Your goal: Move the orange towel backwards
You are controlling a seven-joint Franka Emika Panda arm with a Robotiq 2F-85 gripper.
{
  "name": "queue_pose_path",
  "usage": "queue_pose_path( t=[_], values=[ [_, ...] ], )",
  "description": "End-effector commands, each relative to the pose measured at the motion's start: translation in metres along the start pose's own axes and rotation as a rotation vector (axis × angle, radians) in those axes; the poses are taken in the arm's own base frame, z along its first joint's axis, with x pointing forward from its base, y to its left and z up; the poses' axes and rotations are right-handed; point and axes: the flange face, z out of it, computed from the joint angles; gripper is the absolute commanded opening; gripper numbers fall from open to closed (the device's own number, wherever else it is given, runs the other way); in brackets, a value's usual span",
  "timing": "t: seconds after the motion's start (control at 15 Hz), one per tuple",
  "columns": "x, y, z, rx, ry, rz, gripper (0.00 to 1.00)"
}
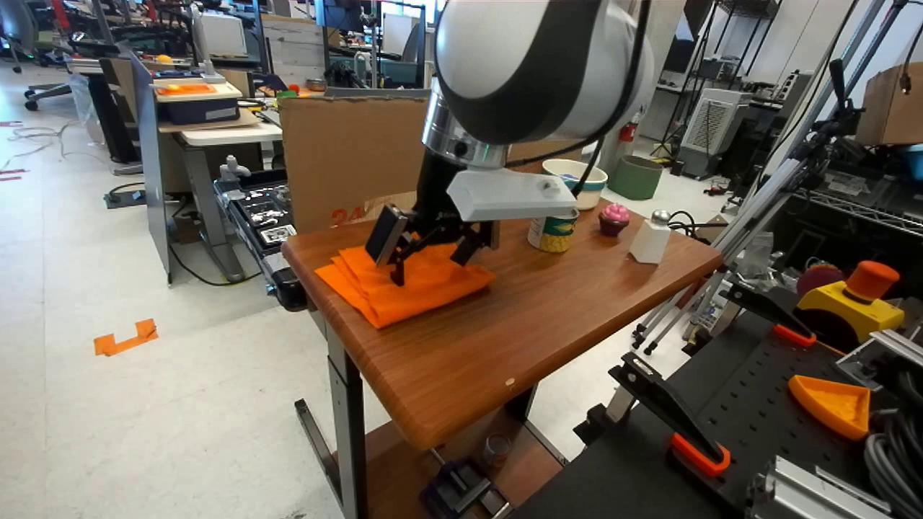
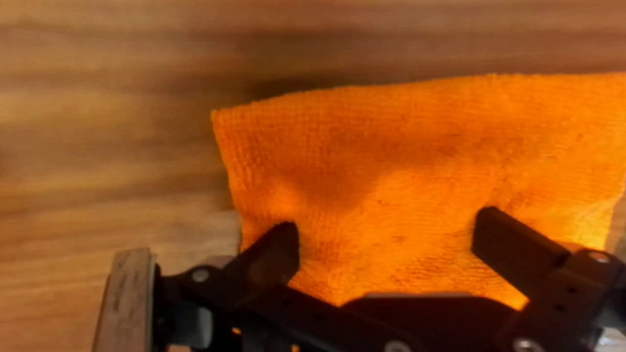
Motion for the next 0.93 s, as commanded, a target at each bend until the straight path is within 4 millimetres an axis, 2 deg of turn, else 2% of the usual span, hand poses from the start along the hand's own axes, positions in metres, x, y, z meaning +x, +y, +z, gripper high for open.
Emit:
queue_pose_path(
  t=[0.0,0.13,0.27,0.47,0.6,0.87],
  values=[
    [0.057,0.001,0.004,-0.019,0.128,0.036,1.00],
    [0.078,0.001,0.003,-0.035,0.169,0.046,1.00],
    [0.083,0.002,0.005,-0.064,0.161,0.053,1.00],
    [0.061,0.006,0.002,-0.114,0.044,0.059,1.00],
    [0.044,0.000,-0.014,-0.116,-0.045,0.042,1.00],
    [0.004,-0.030,-0.076,-0.034,-0.144,-0.021,1.00]
  ],
)
